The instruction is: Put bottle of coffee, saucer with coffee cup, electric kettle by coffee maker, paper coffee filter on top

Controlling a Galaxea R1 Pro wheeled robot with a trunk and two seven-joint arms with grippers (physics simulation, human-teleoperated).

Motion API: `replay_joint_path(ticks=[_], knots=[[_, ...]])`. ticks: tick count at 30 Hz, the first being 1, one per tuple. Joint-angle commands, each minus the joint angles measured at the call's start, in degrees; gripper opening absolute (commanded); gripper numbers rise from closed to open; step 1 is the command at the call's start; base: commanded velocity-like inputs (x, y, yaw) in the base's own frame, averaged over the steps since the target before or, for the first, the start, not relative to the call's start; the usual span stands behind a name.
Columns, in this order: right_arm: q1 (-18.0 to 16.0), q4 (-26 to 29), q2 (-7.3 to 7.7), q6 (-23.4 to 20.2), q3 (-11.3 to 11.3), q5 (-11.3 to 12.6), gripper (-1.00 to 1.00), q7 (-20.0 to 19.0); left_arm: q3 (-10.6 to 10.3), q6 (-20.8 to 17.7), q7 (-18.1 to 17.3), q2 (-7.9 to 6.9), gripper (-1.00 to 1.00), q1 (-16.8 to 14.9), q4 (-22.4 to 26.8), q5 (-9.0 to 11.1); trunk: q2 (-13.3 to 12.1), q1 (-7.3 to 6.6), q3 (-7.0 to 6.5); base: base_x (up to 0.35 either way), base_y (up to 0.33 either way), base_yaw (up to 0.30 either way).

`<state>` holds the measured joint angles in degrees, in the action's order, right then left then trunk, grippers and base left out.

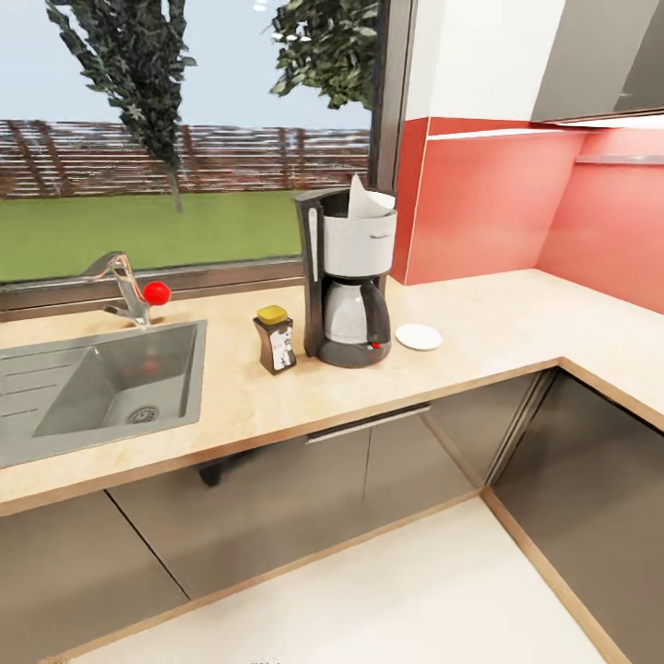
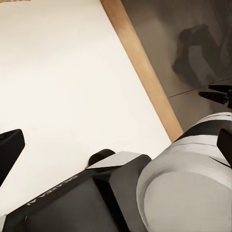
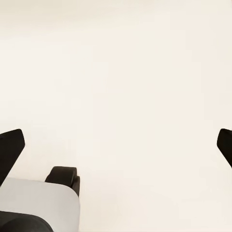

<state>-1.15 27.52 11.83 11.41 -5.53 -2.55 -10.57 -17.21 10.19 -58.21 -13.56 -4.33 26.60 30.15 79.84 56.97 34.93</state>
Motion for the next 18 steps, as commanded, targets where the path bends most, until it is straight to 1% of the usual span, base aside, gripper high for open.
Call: replay_joint_path(ticks=[1, 18], knots=[[0.0, 0.0, -0.05, 0.2, -0.5, -0.3, 1.00, -0.5, -0.5, 0.4, 0.0, -0.07, 1.00, -0.1, 0.0, 0.4, 0.0, 0.00, 0.05, 0.000, 0.009, 0.253], [0.0, 0.0, -0.11, 0.2, -0.4, -0.3, 1.00, -0.5, -0.5, 0.4, 0.0, -0.07, 1.00, -0.1, 0.0, 0.4, 0.0, 0.00, 0.05, 0.000, 0.002, 0.266]])
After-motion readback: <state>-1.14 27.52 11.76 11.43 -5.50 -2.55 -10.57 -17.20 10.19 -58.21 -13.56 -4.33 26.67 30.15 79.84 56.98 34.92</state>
